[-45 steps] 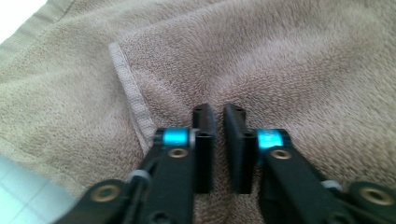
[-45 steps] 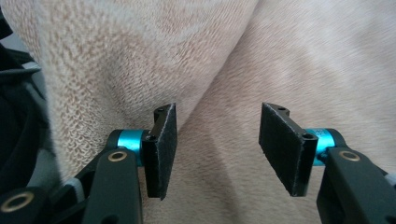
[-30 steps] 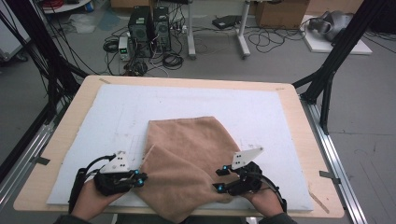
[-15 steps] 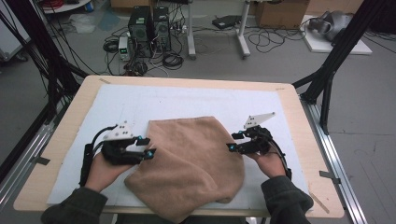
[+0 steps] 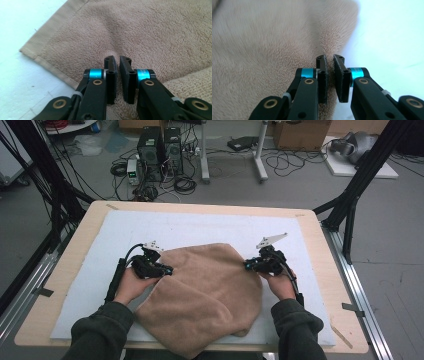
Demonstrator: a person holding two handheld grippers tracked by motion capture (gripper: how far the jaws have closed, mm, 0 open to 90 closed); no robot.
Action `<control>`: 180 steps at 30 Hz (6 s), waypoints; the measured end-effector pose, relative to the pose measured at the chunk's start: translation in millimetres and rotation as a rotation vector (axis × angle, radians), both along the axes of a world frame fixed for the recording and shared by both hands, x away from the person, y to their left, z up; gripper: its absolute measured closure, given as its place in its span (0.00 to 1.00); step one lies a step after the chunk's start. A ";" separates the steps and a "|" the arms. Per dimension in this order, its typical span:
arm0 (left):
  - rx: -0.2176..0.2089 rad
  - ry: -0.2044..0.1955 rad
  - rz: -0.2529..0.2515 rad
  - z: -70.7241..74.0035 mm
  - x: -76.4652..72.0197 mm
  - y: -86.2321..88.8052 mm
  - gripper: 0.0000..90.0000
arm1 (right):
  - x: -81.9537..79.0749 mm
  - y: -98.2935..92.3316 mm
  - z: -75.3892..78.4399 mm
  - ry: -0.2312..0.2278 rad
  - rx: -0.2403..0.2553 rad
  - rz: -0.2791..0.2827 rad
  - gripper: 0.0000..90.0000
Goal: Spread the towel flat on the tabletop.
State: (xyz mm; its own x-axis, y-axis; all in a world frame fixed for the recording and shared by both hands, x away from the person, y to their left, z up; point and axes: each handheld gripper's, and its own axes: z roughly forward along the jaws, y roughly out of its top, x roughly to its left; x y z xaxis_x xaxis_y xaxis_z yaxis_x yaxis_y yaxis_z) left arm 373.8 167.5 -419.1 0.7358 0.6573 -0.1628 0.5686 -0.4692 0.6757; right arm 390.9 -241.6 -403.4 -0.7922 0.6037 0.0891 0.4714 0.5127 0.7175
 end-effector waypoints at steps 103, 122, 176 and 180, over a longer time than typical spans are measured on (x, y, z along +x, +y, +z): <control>-0.137 -0.086 0.125 34.1 10.2 34.1 0.94 | -10.2 26.3 41.2 -0.050 -0.026 0.171 0.96; -0.096 -0.159 0.196 36.1 21.0 31.5 0.53 | 27.0 33.2 37.5 -0.062 -0.027 -0.008 0.52; -0.122 -0.207 -0.037 8.5 -77.5 47.6 0.54 | -86.1 19.6 5.5 -0.090 0.024 0.167 0.63; -0.136 -0.205 -0.080 0.9 -93.9 44.3 0.50 | -104.9 27.7 -0.7 -0.088 0.025 0.205 0.59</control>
State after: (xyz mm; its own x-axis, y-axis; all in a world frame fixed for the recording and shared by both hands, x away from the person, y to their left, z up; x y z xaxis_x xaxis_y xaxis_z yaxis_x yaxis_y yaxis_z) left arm 279.9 211.9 -418.2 0.8114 0.5779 -0.0874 0.3777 -0.4043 0.8330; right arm 286.0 -213.9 -404.1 -0.9035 0.4277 0.0276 0.2945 0.5728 0.7650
